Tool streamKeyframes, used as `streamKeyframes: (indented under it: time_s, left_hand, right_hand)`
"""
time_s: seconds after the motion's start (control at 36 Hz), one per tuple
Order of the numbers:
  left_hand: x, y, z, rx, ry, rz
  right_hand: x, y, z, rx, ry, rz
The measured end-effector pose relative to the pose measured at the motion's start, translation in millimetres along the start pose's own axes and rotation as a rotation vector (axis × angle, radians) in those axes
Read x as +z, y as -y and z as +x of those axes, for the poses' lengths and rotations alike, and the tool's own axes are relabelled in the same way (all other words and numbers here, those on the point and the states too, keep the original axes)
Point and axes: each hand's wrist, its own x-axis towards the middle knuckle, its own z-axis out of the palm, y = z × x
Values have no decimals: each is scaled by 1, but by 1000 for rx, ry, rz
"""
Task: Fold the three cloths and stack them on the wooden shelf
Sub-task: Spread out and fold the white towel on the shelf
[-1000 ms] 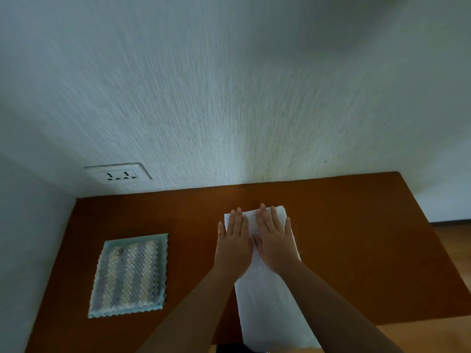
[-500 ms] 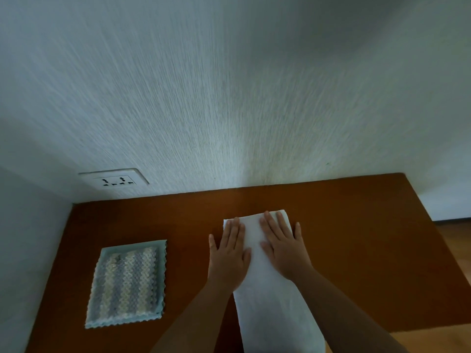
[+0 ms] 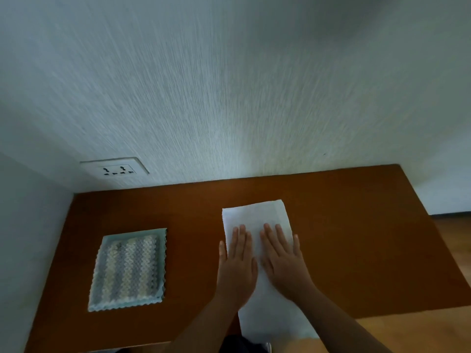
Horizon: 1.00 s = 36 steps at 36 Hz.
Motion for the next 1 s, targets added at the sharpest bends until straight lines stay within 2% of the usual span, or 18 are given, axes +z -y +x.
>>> streamKeyframes:
  time_s: [0.08, 0.19, 0.36, 0.58, 0.75, 0.86, 1.0]
  left_hand:
    - [10, -9, -12, 53, 3, 11]
    - [14, -5, -16, 98, 24, 52]
    - [10, 8, -12, -36, 28, 22]
    - [-4, 26, -26, -75, 41, 54]
    - [-6, 11, -49, 47, 39, 24]
    - [7, 7, -56, 43, 88, 37]
    - [6, 11, -44, 10, 62, 65]
  right_hand:
    - [8, 5, -7, -58, 17, -17]
    - [9, 3, -5, -26, 10, 0]
    - [4, -8, -3, 62, 53, 5]
    - [-10, -25, -14, 152, 59, -23]
    - [-7, -16, -46, 59, -20, -3]
    - [4, -6, -61, 41, 48, 9]
    - [0, -5, -47, 98, 107, 28]
